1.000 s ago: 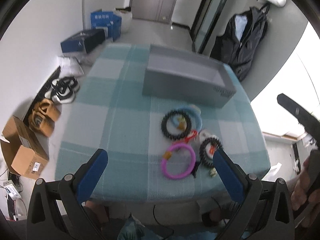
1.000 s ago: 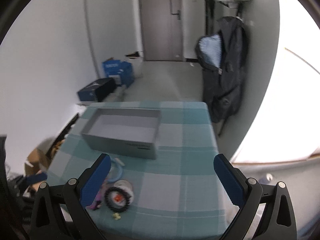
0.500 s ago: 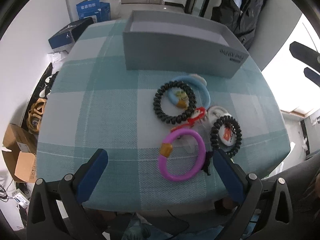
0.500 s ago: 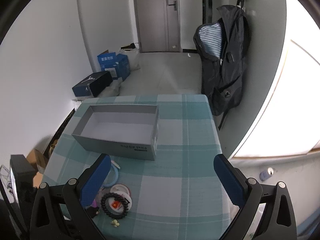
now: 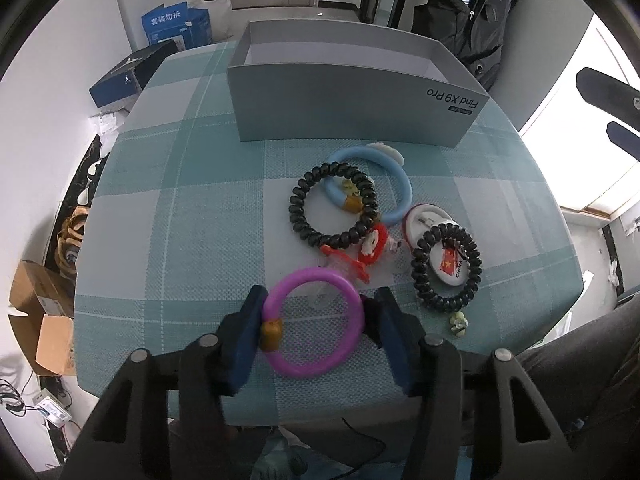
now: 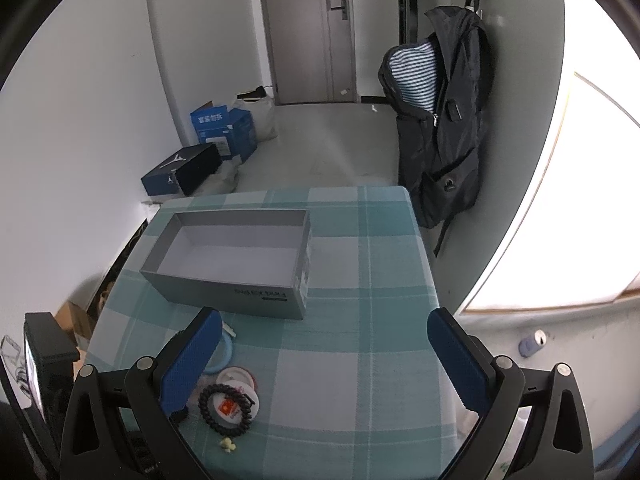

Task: Organize jewelry
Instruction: 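Lower the left gripper onto the pink bangle and close on it, then lift the pink bangle with the left gripper while the right gripper grasps a black bead bracelet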

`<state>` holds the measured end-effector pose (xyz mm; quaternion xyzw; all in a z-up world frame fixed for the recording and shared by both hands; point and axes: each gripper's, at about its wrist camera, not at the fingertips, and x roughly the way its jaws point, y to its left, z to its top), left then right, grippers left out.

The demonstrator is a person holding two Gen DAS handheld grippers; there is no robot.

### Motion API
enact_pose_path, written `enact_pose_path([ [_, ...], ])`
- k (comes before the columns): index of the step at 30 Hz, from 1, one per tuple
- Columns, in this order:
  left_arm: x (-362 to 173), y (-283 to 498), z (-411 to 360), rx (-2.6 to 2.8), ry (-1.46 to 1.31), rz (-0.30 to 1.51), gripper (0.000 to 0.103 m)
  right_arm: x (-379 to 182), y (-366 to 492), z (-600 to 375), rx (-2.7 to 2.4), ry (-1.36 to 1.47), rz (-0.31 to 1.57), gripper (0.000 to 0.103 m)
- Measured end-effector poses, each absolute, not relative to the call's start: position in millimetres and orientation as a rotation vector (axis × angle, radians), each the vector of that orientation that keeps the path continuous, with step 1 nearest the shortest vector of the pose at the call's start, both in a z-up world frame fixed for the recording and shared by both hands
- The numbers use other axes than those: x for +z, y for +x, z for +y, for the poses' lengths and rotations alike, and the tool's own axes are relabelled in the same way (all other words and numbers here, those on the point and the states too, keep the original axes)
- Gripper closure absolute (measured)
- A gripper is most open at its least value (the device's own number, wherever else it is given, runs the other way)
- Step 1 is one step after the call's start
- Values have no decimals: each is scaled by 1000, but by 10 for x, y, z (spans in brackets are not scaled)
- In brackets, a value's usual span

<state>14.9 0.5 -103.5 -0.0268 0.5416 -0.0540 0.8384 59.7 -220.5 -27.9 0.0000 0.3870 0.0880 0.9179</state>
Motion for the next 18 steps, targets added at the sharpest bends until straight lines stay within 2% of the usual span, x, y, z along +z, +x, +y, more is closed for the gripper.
enact_pose_path([
  [18, -853, 299, 212, -146, -208, 1109, 56, -354, 588, -2145, 213, -3, 827, 0],
])
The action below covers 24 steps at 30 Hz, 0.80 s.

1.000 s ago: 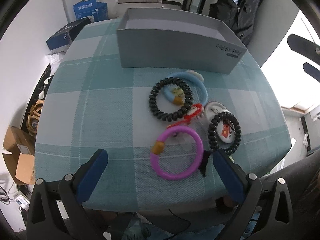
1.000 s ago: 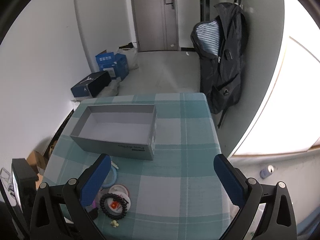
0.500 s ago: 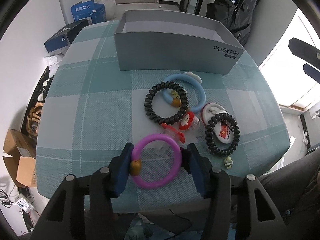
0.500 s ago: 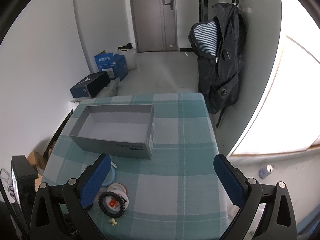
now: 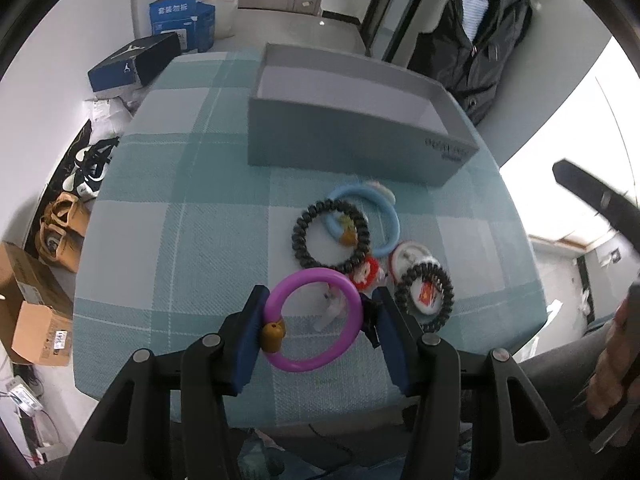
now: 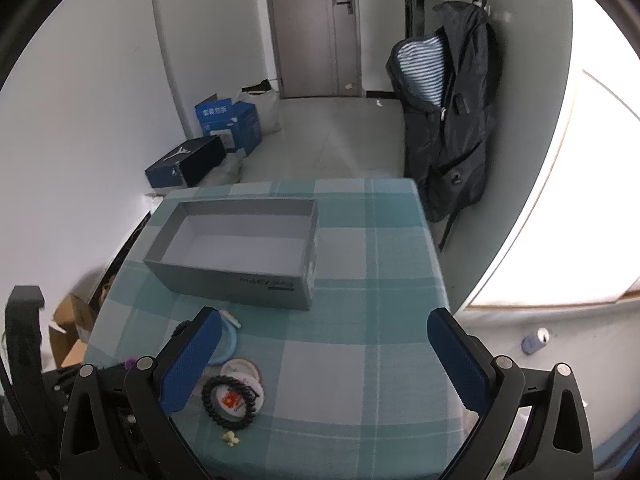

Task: Organize jewelry
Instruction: 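Lift the pink bangle with the left gripper while the right gripper grasps a black bead bracelet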

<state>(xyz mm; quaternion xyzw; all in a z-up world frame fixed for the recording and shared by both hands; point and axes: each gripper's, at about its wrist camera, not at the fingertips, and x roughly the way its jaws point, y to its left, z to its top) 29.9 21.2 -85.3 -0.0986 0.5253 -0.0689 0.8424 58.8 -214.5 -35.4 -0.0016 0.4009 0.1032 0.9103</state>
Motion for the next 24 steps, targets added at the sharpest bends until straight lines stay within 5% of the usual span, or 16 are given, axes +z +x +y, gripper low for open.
enact_pose_path([
  [5, -694, 324, 308, -136, -261, 1056, 56, -509, 612, -2114, 313, 52, 918, 1],
  [13, -532, 334, 527, -97, -325, 994, 56, -972, 560, -1912, 479, 97, 1117, 15],
  [24, -390, 300, 700, -78, -379, 951, 56, -1166, 329, -1432, 521, -132, 1128, 25],
])
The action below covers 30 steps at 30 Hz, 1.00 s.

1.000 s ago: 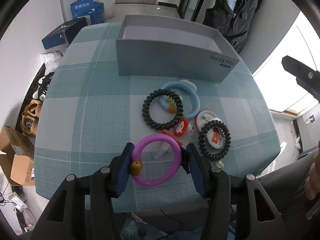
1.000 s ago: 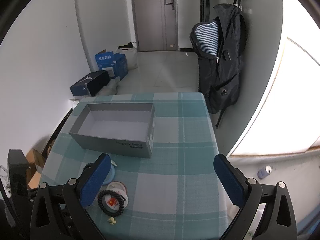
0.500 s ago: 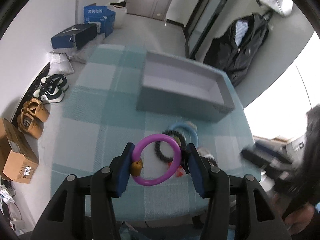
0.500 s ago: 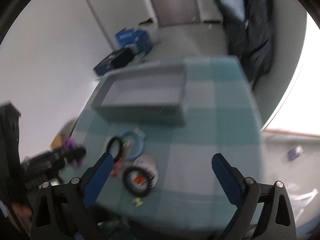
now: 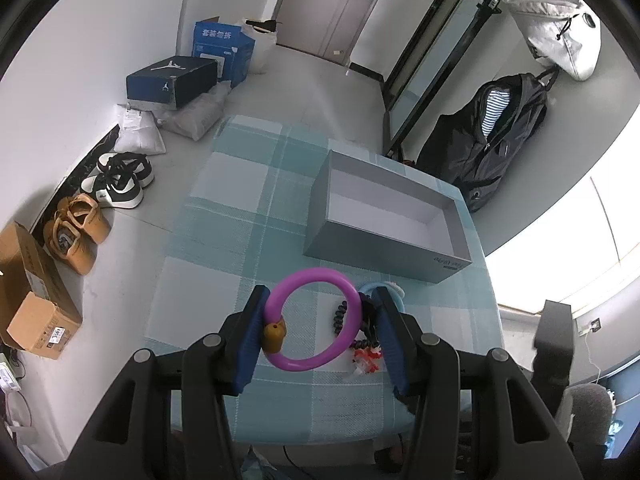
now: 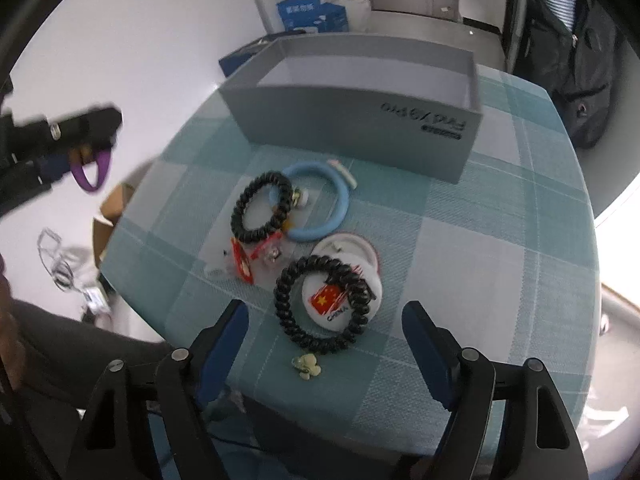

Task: Organize jewelry
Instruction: 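Lift the pink bangle with the left gripper while the right gripper grasps a black bead bracelet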

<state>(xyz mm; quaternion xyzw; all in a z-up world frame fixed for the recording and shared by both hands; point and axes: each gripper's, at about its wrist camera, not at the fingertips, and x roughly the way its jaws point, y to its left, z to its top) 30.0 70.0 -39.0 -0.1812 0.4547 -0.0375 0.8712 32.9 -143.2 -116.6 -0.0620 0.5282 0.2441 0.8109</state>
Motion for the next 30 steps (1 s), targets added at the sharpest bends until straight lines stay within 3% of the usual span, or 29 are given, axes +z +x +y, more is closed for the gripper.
enact_pose_path([
  [10, -352, 274, 708, -76, -376, 942, 57, -1280, 355, -1225, 454, -276, 1085, 51],
  [30, -387, 296, 626, -76, -364, 961, 56, -1017, 514, -1594, 515, -63, 1072, 52],
])
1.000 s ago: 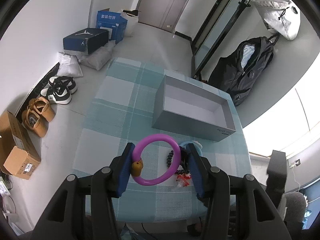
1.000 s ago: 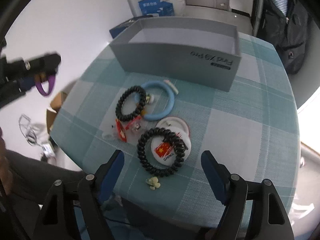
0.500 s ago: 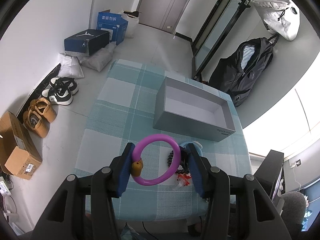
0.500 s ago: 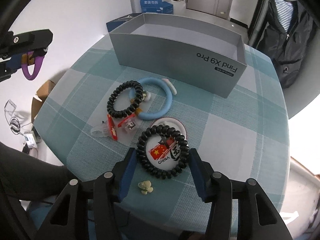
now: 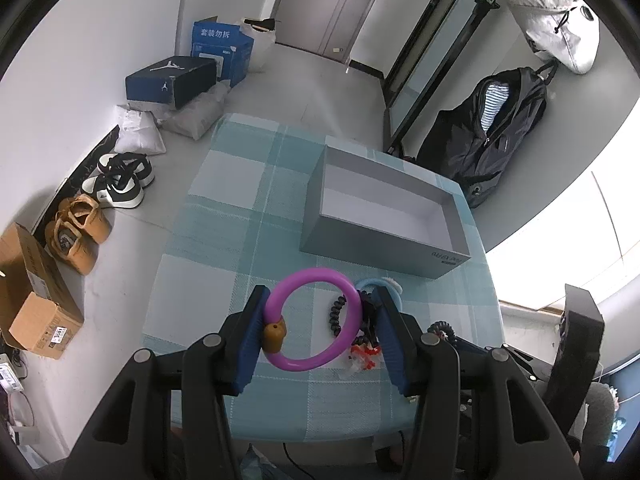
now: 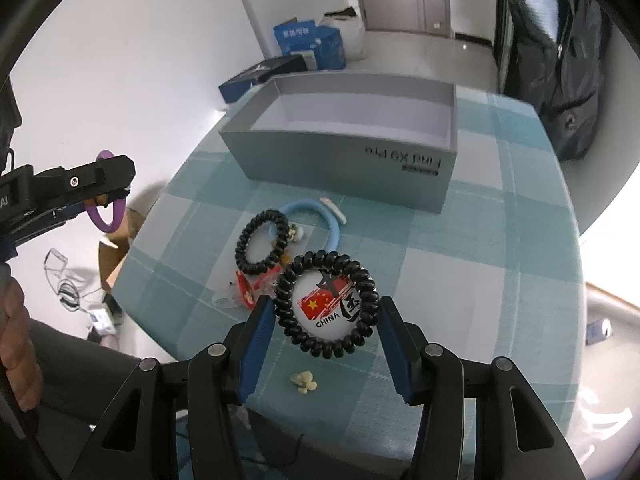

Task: Organize jewelry
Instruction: 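Lift the pink bangle with the left gripper while the right gripper grasps a black bead bracelet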

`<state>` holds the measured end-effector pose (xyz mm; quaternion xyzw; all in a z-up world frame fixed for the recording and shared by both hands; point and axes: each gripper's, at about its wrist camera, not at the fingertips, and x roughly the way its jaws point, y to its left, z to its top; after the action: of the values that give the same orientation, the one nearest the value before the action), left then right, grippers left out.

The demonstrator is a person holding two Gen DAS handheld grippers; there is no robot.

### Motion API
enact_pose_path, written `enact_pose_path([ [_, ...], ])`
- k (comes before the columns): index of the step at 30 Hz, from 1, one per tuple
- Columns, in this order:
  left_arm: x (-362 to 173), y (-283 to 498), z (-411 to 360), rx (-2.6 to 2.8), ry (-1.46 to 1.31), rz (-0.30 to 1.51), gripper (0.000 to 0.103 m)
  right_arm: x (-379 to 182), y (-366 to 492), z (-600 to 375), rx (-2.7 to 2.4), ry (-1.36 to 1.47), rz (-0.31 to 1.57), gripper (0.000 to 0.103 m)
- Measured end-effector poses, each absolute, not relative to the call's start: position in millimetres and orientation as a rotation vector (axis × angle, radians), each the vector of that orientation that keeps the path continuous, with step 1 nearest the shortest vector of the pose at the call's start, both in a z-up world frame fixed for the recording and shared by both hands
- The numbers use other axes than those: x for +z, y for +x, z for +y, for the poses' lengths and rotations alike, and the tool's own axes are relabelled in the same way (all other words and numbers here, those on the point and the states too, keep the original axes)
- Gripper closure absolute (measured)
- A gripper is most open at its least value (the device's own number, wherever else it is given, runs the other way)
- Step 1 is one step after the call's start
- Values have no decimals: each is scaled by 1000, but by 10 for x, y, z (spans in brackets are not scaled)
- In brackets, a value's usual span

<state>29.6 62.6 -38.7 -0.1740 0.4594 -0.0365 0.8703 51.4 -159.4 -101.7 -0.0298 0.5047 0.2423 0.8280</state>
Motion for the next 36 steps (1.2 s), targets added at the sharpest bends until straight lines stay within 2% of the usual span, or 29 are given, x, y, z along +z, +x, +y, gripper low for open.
enact_pose_path([
  [10, -416, 316, 567, -71, -355, 976, 56, -1133, 605, -1689, 481, -33, 1128, 54],
  [12, -418, 319, 564, -72, -357, 977, 56, -1119, 602, -1691, 484, -35, 1123, 64],
  [17, -419, 314, 572, -72, -362, 977, 56, -1117, 605, -1707, 480, -27, 1122, 71],
  [19, -419, 313, 576, -71, -362, 977, 56, -1124, 613, -1719, 473, -22, 1124, 79],
  [21, -419, 311, 575, -72, -363, 978, 56, -1148, 630, -1743, 460, -23, 1133, 94],
  [36, -408, 313, 571, -74, -371, 978, 56, -841, 590, -1872, 449, 54, 1015, 95],
])
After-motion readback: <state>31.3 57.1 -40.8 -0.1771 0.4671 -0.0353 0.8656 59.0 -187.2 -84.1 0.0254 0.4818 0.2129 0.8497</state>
